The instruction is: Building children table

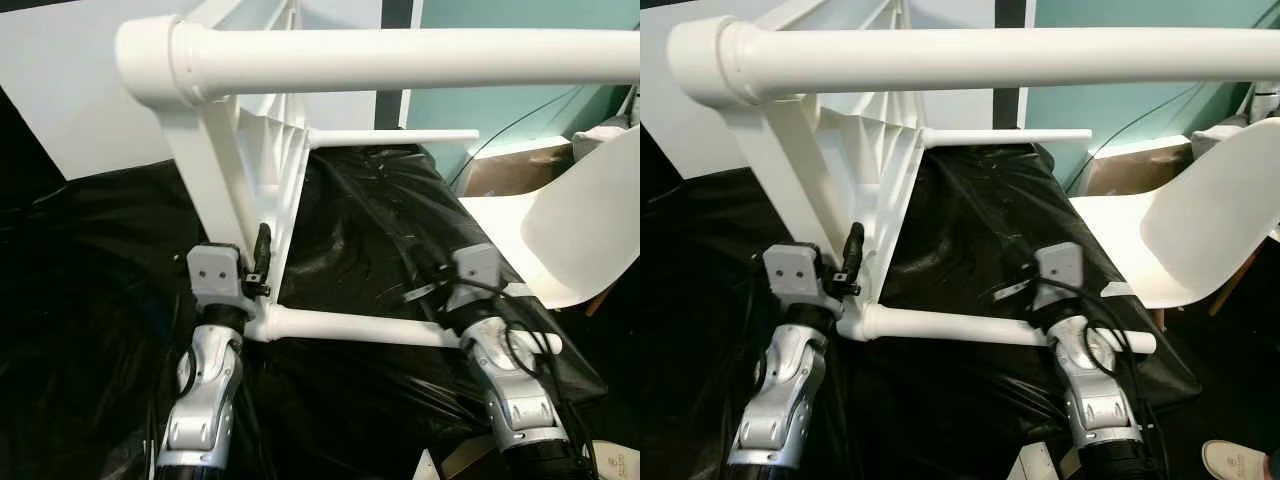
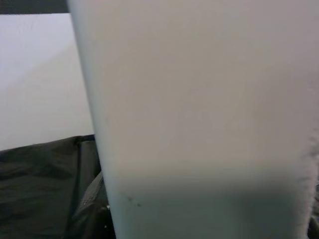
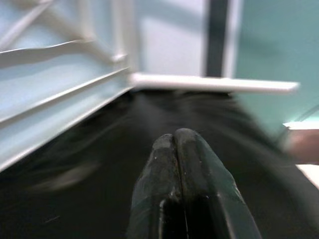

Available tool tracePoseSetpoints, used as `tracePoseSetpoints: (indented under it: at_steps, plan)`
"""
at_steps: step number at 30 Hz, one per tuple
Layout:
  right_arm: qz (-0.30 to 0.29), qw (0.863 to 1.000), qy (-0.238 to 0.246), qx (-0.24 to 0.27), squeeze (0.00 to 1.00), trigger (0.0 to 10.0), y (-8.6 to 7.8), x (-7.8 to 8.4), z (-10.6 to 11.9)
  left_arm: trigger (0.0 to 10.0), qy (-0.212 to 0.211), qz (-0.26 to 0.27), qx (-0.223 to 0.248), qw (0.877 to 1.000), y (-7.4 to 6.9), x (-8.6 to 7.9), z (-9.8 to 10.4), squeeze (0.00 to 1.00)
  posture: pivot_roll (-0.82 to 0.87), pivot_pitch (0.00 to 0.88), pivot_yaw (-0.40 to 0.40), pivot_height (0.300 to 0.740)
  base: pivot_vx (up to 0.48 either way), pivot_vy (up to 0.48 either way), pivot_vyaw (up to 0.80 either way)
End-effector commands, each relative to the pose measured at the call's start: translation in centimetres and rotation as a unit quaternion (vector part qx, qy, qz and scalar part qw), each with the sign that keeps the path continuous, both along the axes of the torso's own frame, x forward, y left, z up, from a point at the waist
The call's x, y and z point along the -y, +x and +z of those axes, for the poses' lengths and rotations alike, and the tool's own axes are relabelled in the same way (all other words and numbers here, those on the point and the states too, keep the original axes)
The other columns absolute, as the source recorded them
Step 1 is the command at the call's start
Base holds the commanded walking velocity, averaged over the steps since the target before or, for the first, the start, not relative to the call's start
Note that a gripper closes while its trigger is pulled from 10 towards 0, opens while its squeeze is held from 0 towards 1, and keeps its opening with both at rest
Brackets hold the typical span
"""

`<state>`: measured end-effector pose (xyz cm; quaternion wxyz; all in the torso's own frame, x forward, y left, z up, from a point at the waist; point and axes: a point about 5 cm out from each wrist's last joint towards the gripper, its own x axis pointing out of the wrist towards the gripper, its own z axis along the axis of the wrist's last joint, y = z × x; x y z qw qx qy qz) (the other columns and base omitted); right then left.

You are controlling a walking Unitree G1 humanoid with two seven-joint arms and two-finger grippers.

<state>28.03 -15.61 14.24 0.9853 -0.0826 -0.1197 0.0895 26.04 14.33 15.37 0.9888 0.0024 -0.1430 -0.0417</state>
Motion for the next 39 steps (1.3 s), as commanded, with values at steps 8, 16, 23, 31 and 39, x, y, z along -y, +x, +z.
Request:
tracePoseSetpoints:
  at_steps: [8, 16, 23, 31, 39]
  plan:
    - [0.004, 1.0, -0.002, 0.006, 0.0, 10.0, 0.2, -0.4, 0.5, 10.0, 0.022, 0.188, -0.051, 0.981, -1.9, -4.8, -2.4, 0.0, 0.09, 0.0, 0.061, 0.74, 0.0, 0.0, 0.0]
    - [0.024, 1.0, -0.003, -0.003, 0.0, 10.0, 0.3, -1.3, 0.2, 10.0, 0.04, 0.286, -0.075, 0.954, -4.1, -7.4, -3.7, 0.0, 0.12, 0.0, 0.046, 0.74, 0.0, 0.0, 0.0]
    - [0.024, 1.0, -0.004, -0.002, 0.0, 10.0, 0.3, -1.4, 0.2, 10.0, 0.046, 0.305, -0.091, 0.947, -5.2, -8.2, -4.5, 0.0, 0.12, 0.0, 0.045, 0.74, 0.0, 0.0, 0.0]
    - [0.022, 1.0, -0.007, -0.006, 0.0, 10.0, 0.3, -1.1, 0.1, 10.0, 0.049, 0.267, -0.108, 0.956, -7.3, -8.1, -5.5, 0.0, 0.12, 0.0, 0.044, 0.74, 0.0, 0.0, 0.0]
    - [0.024, 1.0, -0.01, -0.007, 0.0, 10.0, 0.6, -1.1, 0.1, 10.0, 0.06, 0.257, -0.129, 0.956, -9.0, -8.3, -6.7, 0.0, 0.13, 0.0, 0.035, 0.74, 0.0, 0.0, 0.0]
